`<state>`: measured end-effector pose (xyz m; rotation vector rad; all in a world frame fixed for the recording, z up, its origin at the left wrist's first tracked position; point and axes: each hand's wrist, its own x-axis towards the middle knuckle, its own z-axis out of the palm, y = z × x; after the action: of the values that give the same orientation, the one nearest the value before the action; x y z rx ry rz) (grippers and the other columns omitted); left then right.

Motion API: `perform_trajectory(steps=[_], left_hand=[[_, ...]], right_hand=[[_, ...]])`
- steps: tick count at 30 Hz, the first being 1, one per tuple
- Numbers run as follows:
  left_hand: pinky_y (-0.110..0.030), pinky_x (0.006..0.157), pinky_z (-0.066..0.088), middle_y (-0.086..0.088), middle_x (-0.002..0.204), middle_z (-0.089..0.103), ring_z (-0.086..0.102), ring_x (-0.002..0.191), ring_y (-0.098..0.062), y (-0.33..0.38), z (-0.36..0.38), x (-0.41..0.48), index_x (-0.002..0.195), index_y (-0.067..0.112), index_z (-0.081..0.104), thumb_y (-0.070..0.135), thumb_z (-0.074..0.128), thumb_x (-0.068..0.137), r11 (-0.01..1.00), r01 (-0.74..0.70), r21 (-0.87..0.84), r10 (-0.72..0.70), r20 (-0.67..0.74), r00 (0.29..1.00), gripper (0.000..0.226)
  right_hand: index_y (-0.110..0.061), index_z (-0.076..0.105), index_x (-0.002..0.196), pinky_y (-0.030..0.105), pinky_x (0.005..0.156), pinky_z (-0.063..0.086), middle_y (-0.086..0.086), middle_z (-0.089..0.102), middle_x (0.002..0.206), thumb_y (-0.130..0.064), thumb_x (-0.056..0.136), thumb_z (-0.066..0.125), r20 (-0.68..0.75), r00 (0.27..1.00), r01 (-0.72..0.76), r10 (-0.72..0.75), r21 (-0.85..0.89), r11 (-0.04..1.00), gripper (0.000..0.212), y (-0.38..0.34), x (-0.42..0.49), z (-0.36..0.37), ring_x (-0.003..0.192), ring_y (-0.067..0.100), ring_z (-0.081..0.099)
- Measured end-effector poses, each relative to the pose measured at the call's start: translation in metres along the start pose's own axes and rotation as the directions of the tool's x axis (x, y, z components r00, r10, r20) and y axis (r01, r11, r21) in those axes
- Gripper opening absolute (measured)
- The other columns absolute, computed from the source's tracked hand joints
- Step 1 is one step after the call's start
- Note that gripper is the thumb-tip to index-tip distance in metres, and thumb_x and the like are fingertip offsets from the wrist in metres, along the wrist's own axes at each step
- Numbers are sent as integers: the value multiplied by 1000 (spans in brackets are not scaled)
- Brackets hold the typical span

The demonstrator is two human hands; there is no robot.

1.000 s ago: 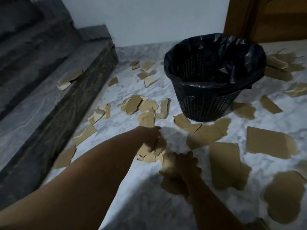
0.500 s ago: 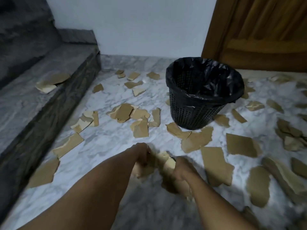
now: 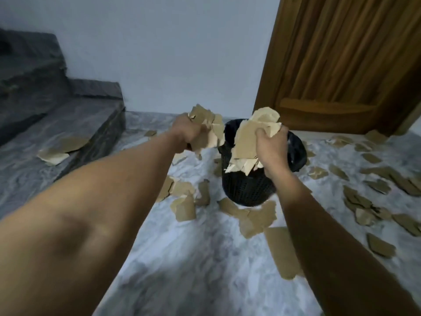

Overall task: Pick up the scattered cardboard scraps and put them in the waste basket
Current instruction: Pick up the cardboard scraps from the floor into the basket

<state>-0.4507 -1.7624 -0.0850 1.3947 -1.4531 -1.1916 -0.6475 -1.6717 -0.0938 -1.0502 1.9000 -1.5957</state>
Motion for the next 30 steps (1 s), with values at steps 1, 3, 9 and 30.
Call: perform_trajectory(steps=[1,3,9,30], left_hand=[[-39,53,59,-12,103,67,68,84,-29,15,10,2,116,8,59,22,72,88,994,4,-106,-3,7,1000,34],[-41,48,58,-14,113,63,67,88,-33,32,34,3,127,9,48,22,64,90,967,55,-249,-55,8,998,42],[-41,64,61,-16,100,64,66,84,-29,49,99,-6,119,10,50,34,49,98,873,269,-406,-157,289,944,32],[-39,88,48,-17,137,54,54,119,-38,-90,-167,43,138,8,42,43,53,92,806,182,563,-4,-303,953,59]], right_hand=[[-15,27,147,40,97,50,8,56,129,-36,90,56,-53,996,-65,68,59,996,68,-7,11,-4,109,27,57],[-17,22,146,44,92,53,7,55,124,-38,86,56,-76,968,-228,240,142,963,72,-14,32,-15,105,27,57],[-12,56,107,41,61,58,12,63,107,-36,99,54,224,871,-483,436,229,845,26,-24,54,-33,85,25,63],[-2,54,120,40,60,58,11,50,88,-15,100,53,442,849,-290,288,-64,955,24,-71,-6,215,76,25,60]])
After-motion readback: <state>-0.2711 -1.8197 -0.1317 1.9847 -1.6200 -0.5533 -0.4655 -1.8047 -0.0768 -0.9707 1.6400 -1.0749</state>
